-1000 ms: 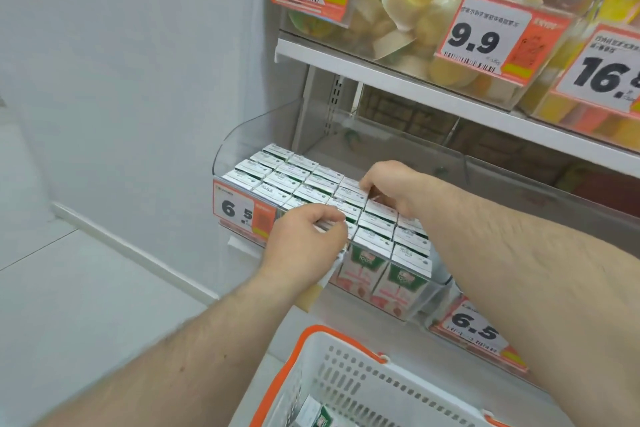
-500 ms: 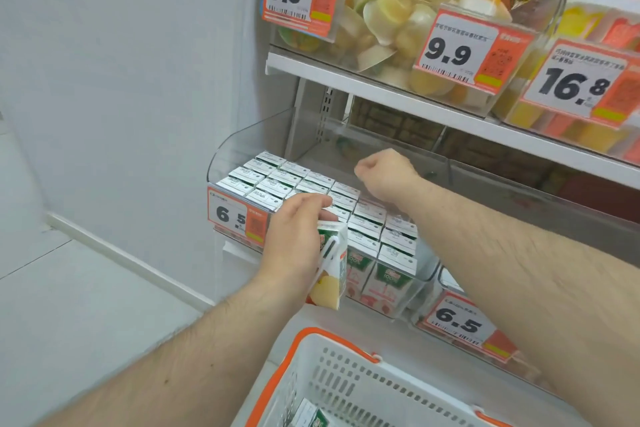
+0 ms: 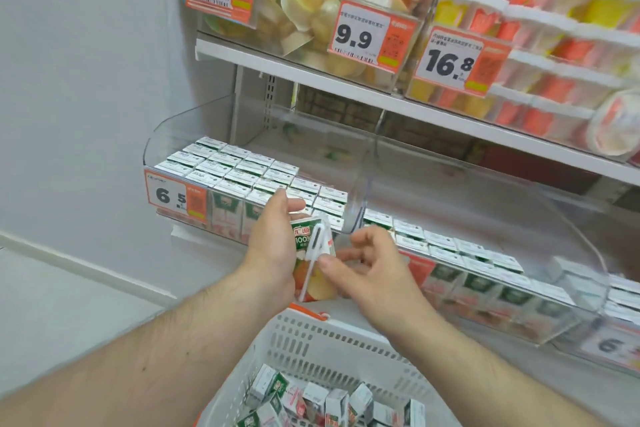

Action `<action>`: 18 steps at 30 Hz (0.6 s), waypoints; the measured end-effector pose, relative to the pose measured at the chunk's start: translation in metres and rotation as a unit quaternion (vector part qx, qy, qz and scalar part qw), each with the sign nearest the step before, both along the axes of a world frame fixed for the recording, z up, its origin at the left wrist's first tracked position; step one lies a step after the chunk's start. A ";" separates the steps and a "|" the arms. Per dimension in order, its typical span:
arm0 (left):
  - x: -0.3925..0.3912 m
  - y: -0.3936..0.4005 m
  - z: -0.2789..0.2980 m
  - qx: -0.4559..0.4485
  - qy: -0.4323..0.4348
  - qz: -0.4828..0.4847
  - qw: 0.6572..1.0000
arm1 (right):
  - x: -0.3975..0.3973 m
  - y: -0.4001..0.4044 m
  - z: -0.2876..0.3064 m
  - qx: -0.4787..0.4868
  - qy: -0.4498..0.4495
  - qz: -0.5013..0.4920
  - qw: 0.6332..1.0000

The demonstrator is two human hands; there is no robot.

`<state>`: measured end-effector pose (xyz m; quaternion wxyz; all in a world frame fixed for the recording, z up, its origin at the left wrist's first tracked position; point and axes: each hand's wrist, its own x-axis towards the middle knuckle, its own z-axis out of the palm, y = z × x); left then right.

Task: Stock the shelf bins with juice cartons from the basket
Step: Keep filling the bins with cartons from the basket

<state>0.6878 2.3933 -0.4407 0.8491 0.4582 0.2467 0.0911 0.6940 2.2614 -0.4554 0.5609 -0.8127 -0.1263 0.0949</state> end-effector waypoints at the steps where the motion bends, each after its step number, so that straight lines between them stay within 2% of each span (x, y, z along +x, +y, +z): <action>1: -0.001 -0.007 -0.001 -0.002 0.004 -0.006 1.000 | -0.004 -0.003 -0.004 0.002 0.007 -0.008 1.000; 5: -0.009 -0.028 -0.004 -0.027 -0.034 -0.073 0.996 | -0.013 -0.019 -0.013 0.077 0.016 -0.035 0.996; 8: -0.013 -0.031 -0.007 -0.051 -0.112 -0.154 0.980 | -0.017 -0.034 -0.011 0.220 0.091 -0.037 0.971; 10: -0.013 -0.029 -0.012 -0.012 -0.155 -0.223 0.962 | -0.018 -0.043 -0.010 0.313 0.149 -0.036 0.937; 13: -0.020 -0.037 -0.026 0.089 -0.180 -0.346 0.916 | -0.020 -0.053 -0.012 0.392 0.225 -0.016 0.892; 15: -0.024 -0.045 -0.032 0.130 -0.176 -0.351 0.911 | -0.020 -0.058 -0.011 0.404 0.251 -0.002 0.880; 16: -0.025 -0.049 -0.033 0.142 -0.173 -0.327 0.918 | -0.020 -0.061 -0.011 0.389 0.251 -0.003 0.886; 18: -0.025 -0.054 -0.035 0.175 -0.178 -0.273 0.929 | -0.015 -0.066 -0.012 0.306 0.218 -0.050 0.926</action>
